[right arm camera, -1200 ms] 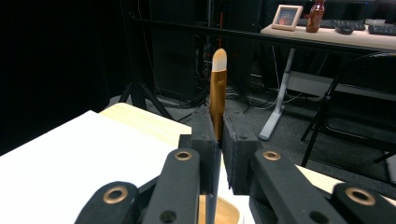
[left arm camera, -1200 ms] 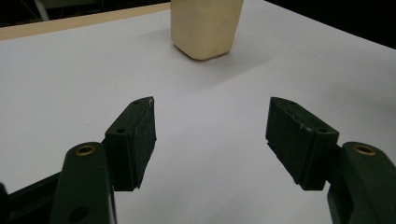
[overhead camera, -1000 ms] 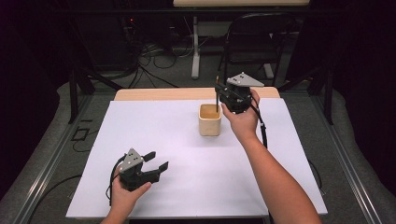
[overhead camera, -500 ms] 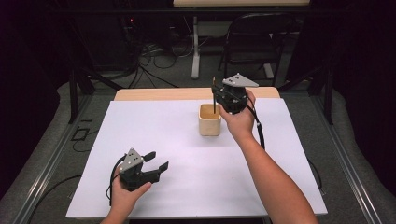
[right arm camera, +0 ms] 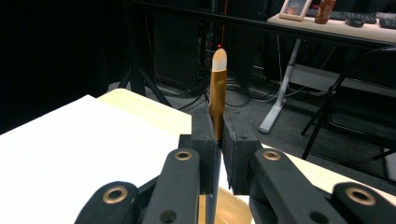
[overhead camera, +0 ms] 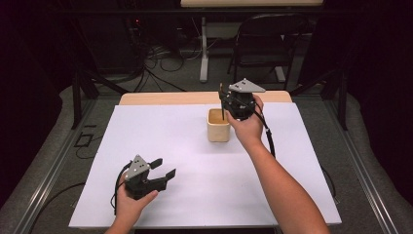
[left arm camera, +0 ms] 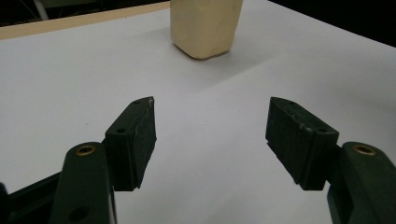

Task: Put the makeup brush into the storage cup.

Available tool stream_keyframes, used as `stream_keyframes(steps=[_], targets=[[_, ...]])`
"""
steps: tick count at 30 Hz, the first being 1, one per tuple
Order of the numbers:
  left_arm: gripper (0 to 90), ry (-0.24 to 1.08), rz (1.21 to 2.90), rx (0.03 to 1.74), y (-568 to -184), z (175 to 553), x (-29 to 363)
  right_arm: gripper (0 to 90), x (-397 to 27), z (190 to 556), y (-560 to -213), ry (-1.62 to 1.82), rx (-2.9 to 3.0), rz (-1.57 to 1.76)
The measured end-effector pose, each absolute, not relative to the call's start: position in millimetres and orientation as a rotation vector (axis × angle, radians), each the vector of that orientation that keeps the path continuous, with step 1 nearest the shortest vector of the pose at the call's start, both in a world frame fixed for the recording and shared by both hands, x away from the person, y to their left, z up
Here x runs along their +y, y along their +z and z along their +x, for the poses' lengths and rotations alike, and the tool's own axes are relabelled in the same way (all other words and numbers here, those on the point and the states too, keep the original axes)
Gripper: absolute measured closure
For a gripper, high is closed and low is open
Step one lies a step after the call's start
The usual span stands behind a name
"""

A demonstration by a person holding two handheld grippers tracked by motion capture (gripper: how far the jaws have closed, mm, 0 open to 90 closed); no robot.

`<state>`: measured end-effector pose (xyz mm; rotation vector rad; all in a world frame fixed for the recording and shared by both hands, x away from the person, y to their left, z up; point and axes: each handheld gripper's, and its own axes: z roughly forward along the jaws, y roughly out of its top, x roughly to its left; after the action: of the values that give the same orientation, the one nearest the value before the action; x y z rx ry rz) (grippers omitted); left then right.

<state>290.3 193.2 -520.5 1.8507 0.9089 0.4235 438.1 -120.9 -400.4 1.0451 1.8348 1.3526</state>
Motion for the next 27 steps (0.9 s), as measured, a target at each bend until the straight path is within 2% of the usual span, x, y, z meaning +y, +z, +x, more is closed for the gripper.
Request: stream_keyframes(steps=[27], targets=[[33.6, 0.425, 1.859, 0.91, -521, 291, 193, 84.0, -123, 444, -427, 1.323, 1.865, 1.093]])
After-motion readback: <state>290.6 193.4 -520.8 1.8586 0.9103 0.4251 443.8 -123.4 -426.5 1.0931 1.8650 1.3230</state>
